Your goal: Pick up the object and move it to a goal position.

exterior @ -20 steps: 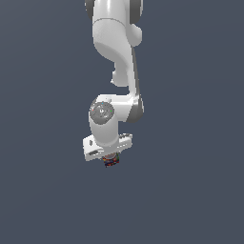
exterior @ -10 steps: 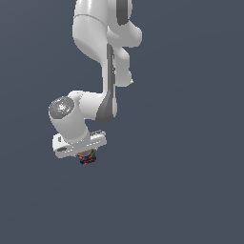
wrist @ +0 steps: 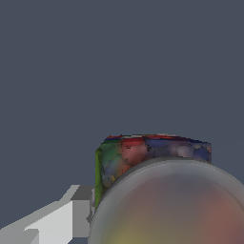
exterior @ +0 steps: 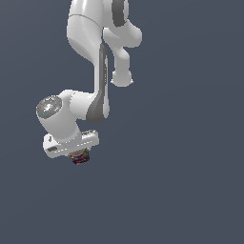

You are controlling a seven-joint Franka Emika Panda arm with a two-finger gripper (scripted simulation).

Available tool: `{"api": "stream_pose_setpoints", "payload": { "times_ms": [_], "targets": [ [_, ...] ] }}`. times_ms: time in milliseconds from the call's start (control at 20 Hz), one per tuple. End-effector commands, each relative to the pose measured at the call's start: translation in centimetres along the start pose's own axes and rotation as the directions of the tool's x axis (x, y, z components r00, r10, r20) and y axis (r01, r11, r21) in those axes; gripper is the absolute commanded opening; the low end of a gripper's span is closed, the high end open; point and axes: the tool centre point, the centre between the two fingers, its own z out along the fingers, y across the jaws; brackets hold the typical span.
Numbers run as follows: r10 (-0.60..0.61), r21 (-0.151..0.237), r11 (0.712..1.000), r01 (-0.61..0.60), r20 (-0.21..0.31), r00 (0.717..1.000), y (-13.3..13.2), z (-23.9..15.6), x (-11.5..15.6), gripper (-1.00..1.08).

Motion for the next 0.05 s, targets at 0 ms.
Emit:
{"api": "stream_pose_setpoints", "payload": {
  "times_ms": [0],
  "targets": [
    [-0.002, -0.002, 1.000, 0.002, -0.004, 1.000, -0.14, -0.22, 0.26, -1.00]
  ]
}}
